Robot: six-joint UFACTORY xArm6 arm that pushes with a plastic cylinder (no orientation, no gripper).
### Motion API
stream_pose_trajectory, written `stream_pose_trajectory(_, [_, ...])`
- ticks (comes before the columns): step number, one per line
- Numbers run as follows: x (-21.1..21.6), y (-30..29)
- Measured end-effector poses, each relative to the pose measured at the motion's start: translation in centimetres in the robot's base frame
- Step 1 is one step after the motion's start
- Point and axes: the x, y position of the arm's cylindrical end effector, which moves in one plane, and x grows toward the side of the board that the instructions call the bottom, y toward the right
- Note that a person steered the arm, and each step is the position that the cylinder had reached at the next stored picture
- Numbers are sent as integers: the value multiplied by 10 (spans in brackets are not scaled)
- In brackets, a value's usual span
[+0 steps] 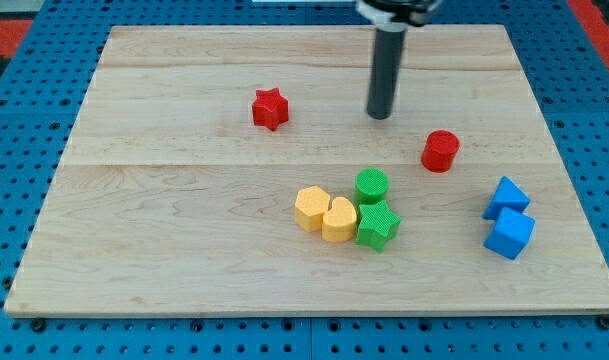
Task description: Move the red circle diagonally to the top right side of the green circle
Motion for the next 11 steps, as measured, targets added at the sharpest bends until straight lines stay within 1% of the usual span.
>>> stream_pose_trajectory(1, [4, 74])
stream_pose_trajectory(2, [51, 80])
stream_pose_trajectory(3, [64, 86])
stream_pose_trajectory(4, [99, 84])
stream_pose_trajectory(5, [102, 30])
stream_pose_trajectory(6, [84, -25])
stream_pose_trajectory(7, [70, -18])
stream_pose_trajectory(8, [94, 4])
stream_pose_trajectory(9, [115, 1])
stream_pose_trajectory(10, [100, 46])
stream_pose_trajectory(11, [90, 35])
